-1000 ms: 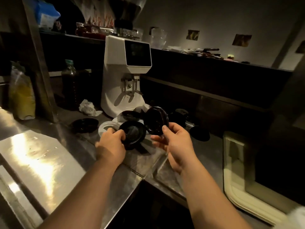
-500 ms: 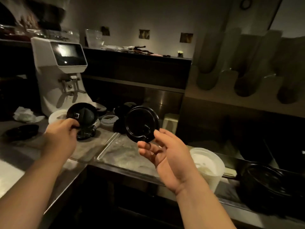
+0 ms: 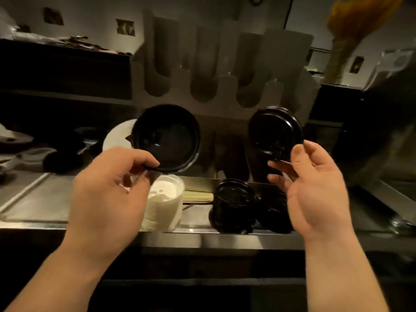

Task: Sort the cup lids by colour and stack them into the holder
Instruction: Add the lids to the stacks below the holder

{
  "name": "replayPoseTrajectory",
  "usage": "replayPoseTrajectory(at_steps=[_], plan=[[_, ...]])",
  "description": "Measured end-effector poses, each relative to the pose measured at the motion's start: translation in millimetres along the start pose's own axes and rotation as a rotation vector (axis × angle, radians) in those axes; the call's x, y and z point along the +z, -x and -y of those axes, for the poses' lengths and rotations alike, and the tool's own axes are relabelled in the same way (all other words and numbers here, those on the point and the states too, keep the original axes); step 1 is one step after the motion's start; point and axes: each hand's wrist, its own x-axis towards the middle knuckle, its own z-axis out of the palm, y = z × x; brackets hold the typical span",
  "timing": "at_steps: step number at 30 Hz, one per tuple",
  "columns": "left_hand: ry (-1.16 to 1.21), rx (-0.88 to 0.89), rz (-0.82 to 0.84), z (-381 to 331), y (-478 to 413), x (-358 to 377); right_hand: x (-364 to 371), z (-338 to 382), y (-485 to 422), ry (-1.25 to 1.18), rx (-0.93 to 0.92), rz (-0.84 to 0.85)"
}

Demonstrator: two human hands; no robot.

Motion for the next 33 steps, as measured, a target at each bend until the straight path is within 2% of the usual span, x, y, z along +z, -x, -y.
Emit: replayPoseTrajectory(at_steps=[2, 4, 6, 8, 11, 17, 22, 25, 28, 30, 33], plan=[[0.037, -0.006, 0.074, -21, 12, 25, -42, -3, -12, 0.095, -0.046, -0.066], [0.054, -0.012, 0.122, -34, 19, 48, -77, -11, -22, 0.308, -0.119, -0.062], [0.031, -0.02, 0.16, -39, 23, 69, -103, -22, -28, 0.563, -0.131, 0.014], [0.01, -0.071, 0.192, -41, 25, 87, -121, -37, -34, 0.682, -0.09, 0.1], [-0.001, -0.144, 0.238, -42, 31, 107, -133, -60, -41, 0.746, -0.081, 0.205], [-0.07, -0.168, 0.255, -41, 28, 125, -137, -88, -52, 0.968, -0.124, 0.445], [-0.065, -0.217, 0.245, -38, 24, 128, -144, -92, -60, 0.931, -0.058, 0.515], [-0.058, -0.224, 0.259, -37, 25, 131, -143, -94, -61, 0.864, -0.07, 0.517], [-0.063, -0.213, 0.277, -39, 26, 133, -133, -93, -59, 0.81, -0.157, 0.393], [-0.068, -0.208, 0.292, -39, 25, 133, -122, -94, -62, 0.879, -0.218, 0.33], [-0.081, -0.2, 0.303, -38, 26, 131, -107, -94, -65, 1.107, -0.21, 0.385]])
